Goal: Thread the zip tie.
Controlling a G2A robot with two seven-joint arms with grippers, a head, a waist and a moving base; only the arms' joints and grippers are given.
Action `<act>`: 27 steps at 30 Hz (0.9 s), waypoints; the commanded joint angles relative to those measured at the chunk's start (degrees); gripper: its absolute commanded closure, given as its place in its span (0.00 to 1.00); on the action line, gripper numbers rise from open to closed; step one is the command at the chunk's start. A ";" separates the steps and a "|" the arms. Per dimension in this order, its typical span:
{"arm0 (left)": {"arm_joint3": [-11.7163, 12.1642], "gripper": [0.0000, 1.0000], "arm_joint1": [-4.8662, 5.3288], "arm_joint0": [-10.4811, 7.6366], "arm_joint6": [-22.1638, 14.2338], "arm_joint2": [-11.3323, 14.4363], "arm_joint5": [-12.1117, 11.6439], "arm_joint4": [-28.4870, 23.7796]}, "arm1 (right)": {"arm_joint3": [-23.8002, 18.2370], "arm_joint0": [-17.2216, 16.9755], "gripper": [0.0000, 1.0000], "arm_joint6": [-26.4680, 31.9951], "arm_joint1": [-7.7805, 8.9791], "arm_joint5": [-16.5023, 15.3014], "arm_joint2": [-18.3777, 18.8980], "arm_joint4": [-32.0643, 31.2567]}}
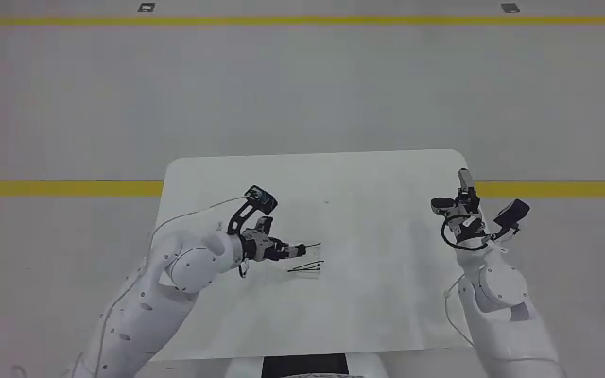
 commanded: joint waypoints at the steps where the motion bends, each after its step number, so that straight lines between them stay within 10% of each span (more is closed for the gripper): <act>1: 0.30 0.00 -0.21 -1.52 -1.40 2.47 0.07 0.96 | 0.00 0.00 0.00 0.00 0.00 0.00 0.00 0.00; 7: 2.07 0.00 -0.76 -4.32 -3.46 8.88 -0.27 4.95 | 0.00 0.00 0.00 0.00 0.00 0.00 0.00 0.00; 23: 1.44 0.00 -0.80 -4.91 -4.06 11.90 -2.75 9.19 | 0.00 0.00 0.00 0.00 0.00 0.00 0.00 0.00; 27: 1.69 0.00 -1.24 -7.14 -8.91 16.05 1.86 16.76 | 0.00 0.00 0.00 0.00 0.00 0.00 0.00 0.00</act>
